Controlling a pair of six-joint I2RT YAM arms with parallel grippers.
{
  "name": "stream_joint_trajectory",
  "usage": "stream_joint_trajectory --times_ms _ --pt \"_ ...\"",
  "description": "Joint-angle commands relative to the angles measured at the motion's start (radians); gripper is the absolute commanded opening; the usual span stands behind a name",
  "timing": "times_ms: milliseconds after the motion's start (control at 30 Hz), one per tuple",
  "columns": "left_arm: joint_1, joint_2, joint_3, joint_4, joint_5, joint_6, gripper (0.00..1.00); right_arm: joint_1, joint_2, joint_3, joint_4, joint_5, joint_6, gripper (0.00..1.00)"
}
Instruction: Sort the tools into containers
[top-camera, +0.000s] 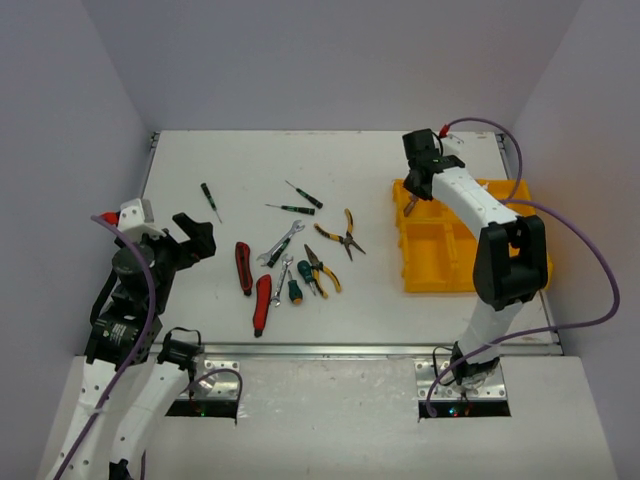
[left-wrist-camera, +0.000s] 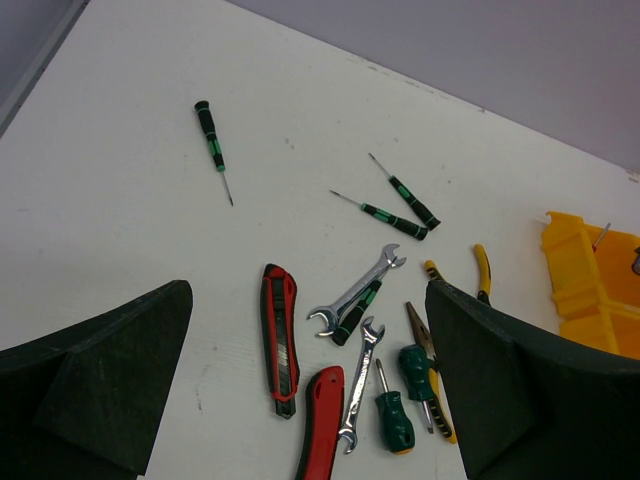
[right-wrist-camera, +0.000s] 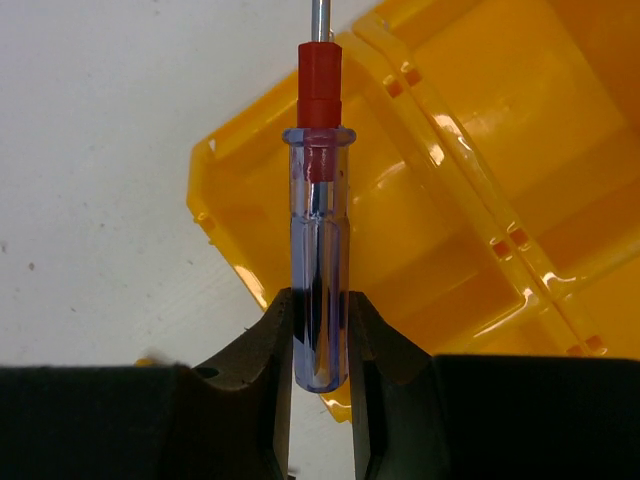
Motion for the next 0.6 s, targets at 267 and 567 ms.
stream_joint_trajectory --times_ms 267,567 --pt "0.008 -0.015 -0.003 0.045 -0.003 0.009 1.0 -0.005 0.055 -0.013 -0.075 0.034 0.173 0.1" --pt "0.008 -0.019 -0.001 0.045 -0.001 0.009 1.0 -0.009 0.06 0.003 -0.049 0.014 0.059 0.67"
